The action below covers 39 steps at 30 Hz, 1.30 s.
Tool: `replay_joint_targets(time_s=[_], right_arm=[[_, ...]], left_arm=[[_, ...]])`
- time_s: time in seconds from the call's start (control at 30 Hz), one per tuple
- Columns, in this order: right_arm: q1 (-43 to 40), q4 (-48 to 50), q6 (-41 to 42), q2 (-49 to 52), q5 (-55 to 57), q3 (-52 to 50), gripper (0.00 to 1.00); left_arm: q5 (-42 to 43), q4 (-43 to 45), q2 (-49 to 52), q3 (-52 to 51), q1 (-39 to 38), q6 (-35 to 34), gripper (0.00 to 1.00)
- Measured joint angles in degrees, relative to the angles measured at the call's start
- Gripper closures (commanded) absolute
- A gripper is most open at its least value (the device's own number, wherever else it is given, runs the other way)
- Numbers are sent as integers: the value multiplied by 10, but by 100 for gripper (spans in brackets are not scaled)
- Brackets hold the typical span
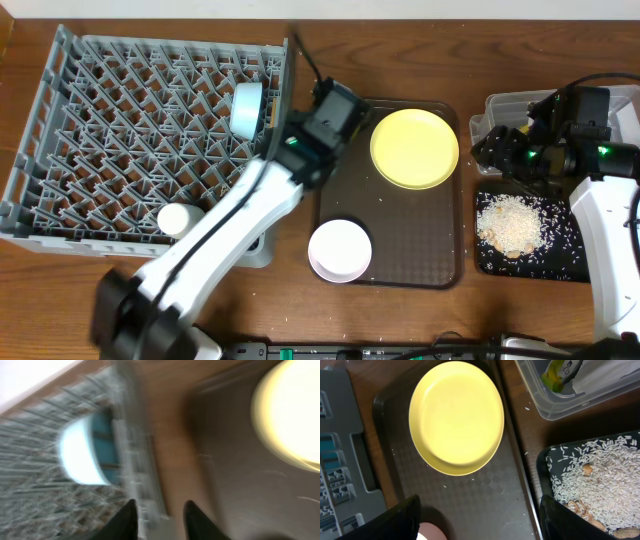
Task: Sort waste into correct bins and load items into the dishwasher
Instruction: 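Reach left gripper to the white bowl on the tray and grasp it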
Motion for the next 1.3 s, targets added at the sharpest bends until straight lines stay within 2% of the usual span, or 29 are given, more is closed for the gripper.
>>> replay_joint_targets(time_s=[0.03,0.17,0.3,0.6,0.8,1.03,1.17,1.23,1.3], right_arm=[[0,0,0,0,0,0,27],[0,0,0,0,0,0,26],[0,0,0,0,0,0,27],[0,3,0,0,0,0,26],[0,4,0,0,0,0,26],[0,7,0,0,0,0,26],[0,7,0,0,0,0,26],[0,7,0,0,0,0,26],[0,8,0,0,0,0,26]], left_arm=[[41,-10,-14,0,0,-6,91],[177,-85,-34,0,-6,-18,92],[238,-131,-20,-19,-21,-25,92],[290,-93,53,-115,-83,-30,92],[323,-16,151,-115,-114,-33,92],[329,33,168,-60,-113,-30,91],[331,17,167,26,-113,-24,83],[324,-9,166,58,-112,-18,66],[304,-48,163,81,-109,-21,57]])
